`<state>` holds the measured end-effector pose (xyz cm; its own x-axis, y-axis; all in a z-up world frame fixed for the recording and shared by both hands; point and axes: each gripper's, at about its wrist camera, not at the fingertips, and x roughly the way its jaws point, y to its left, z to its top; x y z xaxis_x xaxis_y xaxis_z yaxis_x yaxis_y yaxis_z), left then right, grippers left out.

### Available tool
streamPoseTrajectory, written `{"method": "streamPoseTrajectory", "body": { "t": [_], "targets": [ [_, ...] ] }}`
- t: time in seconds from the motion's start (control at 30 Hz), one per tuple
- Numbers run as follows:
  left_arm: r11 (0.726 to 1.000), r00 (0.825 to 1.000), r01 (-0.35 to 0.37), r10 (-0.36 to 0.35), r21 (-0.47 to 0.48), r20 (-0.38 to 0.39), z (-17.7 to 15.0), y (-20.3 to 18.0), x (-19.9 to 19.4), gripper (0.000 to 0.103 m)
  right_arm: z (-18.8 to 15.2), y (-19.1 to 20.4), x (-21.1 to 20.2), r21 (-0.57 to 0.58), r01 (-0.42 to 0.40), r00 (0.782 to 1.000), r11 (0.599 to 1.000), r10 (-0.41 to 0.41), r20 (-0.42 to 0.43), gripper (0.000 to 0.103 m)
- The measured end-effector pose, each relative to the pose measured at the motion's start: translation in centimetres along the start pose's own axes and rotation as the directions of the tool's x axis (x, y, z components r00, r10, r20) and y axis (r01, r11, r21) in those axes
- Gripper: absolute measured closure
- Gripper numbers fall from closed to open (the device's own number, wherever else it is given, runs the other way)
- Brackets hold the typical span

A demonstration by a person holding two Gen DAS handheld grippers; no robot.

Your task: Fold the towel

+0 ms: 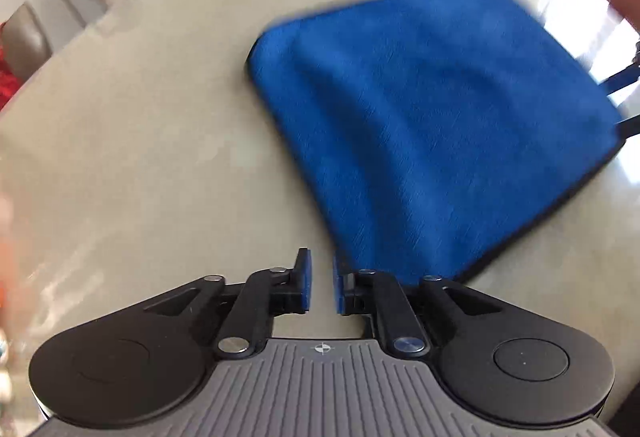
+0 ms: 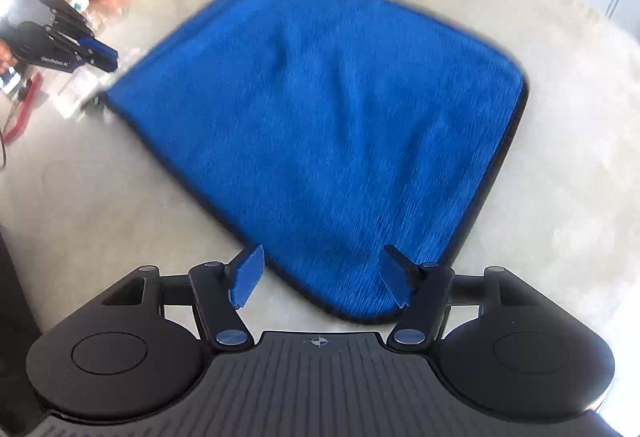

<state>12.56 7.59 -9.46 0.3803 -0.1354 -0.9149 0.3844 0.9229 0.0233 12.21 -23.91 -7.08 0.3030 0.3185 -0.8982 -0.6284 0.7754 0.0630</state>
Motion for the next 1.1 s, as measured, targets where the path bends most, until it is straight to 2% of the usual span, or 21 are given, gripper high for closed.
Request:
{"method": "streamPoseTrajectory", "body": {
  "t": [0.1,0.2,0.3,0.47,0.53,0.63,0.73,0.8,0.83,0.93,1.1],
  "targets": [
    [0.999,0.998,0.05,-0.049,-0.007,0.046,1.6,-0.9,1.2,0.085,1.7,-0.4,0.5,-0.003,-0.005,0.998,1.0,0.005,0.062,0.038],
    [0.998,0.998,0.061,-0.061,-0.014,0.023,2.2,-1.5,3.1,0.085,3.0,-0.6,1.7,-0.013,-0.04,0.994,0.999,0.042,0.103,0.038],
    [0.998,0.998,0.06,-0.06,-0.016,-0.003,2.0,-1.3,3.6,0.084,3.4,-0.9,3.0,-0.014,-0.071,0.995,0.997,0.072,0.07,0.038],
    [0.999,0.998,0.037,-0.038,-0.011,-0.045,0.9,0.0,3.1,0.08,2.2,-2.2,3.5,-0.042,-0.013,1.0,0.999,0.013,0.012,0.041],
    [1.0,0.998,0.026,-0.027,-0.014,-0.056,0.6,0.4,2.5,0.08,1.9,-3.3,3.4,-0.019,0.018,1.0,1.0,-0.018,-0.01,0.041],
    [1.0,0.998,-0.007,0.007,0.004,-0.065,1.6,0.7,2.6,0.082,2.1,-4.6,3.4,0.021,0.017,1.0,1.0,-0.016,-0.023,0.042],
    [0.999,1.0,-0.023,0.023,0.032,-0.007,3.7,0.9,2.7,0.073,3.5,-5.6,3.3,0.039,0.061,0.998,0.997,-0.061,-0.004,0.041],
    [1.0,0.997,-0.002,0.001,0.01,0.081,6.1,1.4,2.9,0.054,4.6,-6.2,2.9,0.049,0.064,0.996,0.997,-0.067,0.055,0.04],
    [1.0,0.994,0.003,-0.003,0.002,0.108,6.9,1.7,3.0,0.051,5.3,-6.7,3.1,0.067,0.056,0.994,0.996,-0.062,0.085,0.04],
    [0.999,0.986,0.033,-0.029,-0.019,0.165,10.2,2.3,4.7,0.049,7.3,-7.9,4.4,0.118,0.008,0.988,0.993,-0.026,0.151,0.04],
    [0.997,0.987,0.031,-0.021,-0.065,0.159,12.1,3.5,7.5,0.049,9.7,-8.9,7.0,0.121,-0.048,0.982,0.992,0.025,0.187,0.039]
  ]
}}
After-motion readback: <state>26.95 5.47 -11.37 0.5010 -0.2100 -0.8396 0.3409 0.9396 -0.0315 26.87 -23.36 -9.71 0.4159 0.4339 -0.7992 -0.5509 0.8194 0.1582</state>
